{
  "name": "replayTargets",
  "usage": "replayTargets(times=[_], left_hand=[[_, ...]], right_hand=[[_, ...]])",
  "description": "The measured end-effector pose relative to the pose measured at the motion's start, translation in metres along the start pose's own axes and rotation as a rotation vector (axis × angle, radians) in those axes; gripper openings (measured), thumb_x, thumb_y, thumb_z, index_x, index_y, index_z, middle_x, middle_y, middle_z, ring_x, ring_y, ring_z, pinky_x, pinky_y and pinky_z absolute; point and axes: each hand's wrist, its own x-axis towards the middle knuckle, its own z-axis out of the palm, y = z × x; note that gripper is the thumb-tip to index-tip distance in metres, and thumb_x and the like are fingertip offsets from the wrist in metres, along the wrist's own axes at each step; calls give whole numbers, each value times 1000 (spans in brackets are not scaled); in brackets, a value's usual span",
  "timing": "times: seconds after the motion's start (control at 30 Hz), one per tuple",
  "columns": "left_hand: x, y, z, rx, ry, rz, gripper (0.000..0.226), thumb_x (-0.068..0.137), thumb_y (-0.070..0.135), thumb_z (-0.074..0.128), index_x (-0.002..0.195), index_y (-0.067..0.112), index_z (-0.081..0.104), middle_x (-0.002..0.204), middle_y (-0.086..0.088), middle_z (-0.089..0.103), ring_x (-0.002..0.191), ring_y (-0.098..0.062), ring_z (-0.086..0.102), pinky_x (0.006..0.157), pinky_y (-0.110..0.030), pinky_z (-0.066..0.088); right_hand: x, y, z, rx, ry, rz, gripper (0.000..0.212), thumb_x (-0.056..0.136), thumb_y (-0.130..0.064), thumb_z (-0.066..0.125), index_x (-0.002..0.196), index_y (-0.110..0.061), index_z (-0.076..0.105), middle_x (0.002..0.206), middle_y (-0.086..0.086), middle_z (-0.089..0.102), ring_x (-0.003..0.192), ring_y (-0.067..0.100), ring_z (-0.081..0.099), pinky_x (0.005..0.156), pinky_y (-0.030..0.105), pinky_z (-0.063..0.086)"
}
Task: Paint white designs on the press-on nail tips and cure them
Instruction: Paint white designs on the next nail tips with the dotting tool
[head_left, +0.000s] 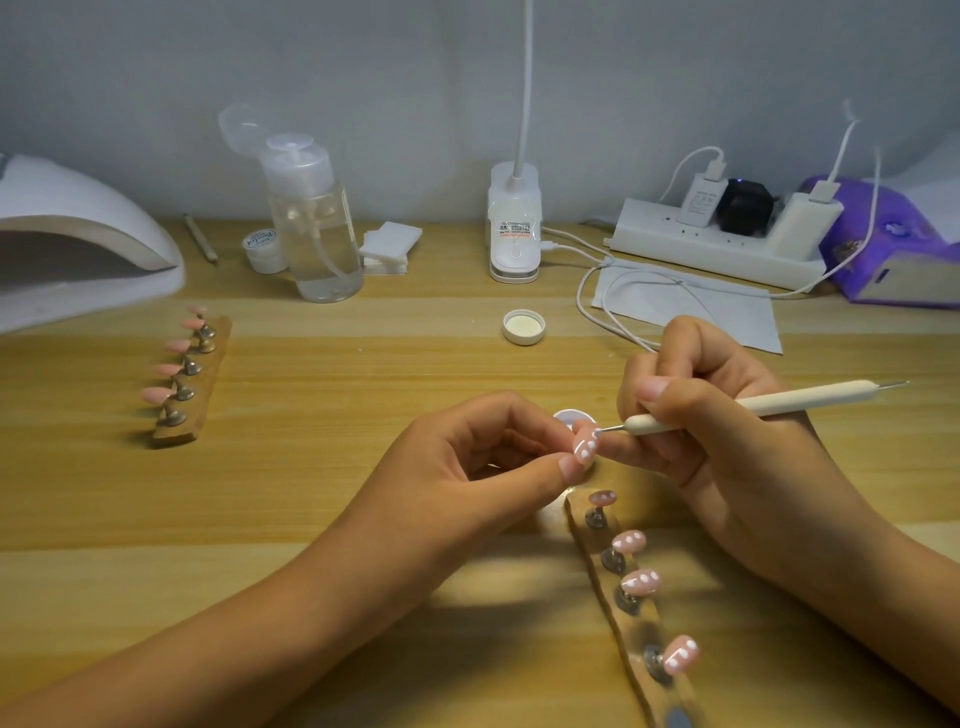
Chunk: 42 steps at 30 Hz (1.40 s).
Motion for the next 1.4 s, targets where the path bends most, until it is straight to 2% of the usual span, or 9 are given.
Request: replayTargets(times=[0.17,0.37,0.47,0.67,0.77,0.87,1.07,1.2,1.4], left_hand=[[0,-1,0,-10,10,-11,17,72,34,75,83,21,73,83,1,71,74,-8,58,65,-15,46],[-1,1,2,-7,41,18,17,73,35,74,86,24,73,85,3,73,75,-4,63,66,-13,47],[-5,3,6,16,63,93,13,76,32,73,86,25,71,85,5,74,77,-5,66,68,-14,49],[-11,10,11,283,88,346,10,82,33,71,82,24,68,83,6,67,75,-13,61,70,-20,47],[-14,14,13,435,80,483,6,82,29,72,81,25,67,79,8,55,71,-15,52,67,-21,41],[-17,17,14,473,64,502,6,81,28,73,79,25,68,74,8,51,68,-13,47,63,-21,38],[-16,14,15,444,103,424,12,81,34,71,74,25,67,68,7,47,64,-11,43,62,-19,35],[-9,7,9,222,179,207,26,73,46,73,74,20,70,62,12,42,60,-8,38,57,-14,31],[2,3,0,-34,264,22,22,62,40,81,75,23,75,80,-7,59,73,-7,50,61,-7,39]], right_hand=[[1,0,2,13,46,26,24,76,-6,60,57,-19,50,54,-1,44,49,6,44,60,25,56],[5,-1,-7,3,44,2,24,78,-35,75,69,-22,57,58,-3,45,54,6,46,73,31,57],[9,1,-13,-42,106,-11,21,74,-45,73,72,-26,63,60,-5,50,56,5,51,72,28,56],[12,4,-18,-136,168,-40,16,72,-45,73,73,-31,67,65,-7,57,60,3,55,72,24,55],[13,3,-16,-156,220,-41,18,70,-43,73,74,-27,66,65,-7,58,60,4,54,72,24,55],[13,1,-15,-190,285,-17,31,67,-42,71,81,-17,61,63,-6,57,59,4,54,72,24,56],[11,2,-19,-253,251,-22,22,68,-43,73,80,-26,67,72,-5,61,70,5,59,74,21,54],[10,3,-24,-316,227,-32,21,75,-35,79,92,-29,70,93,-8,68,86,6,63,75,23,53],[9,3,-23,-333,244,-34,19,77,-31,67,96,-29,70,98,-7,69,86,6,64,76,23,53]])
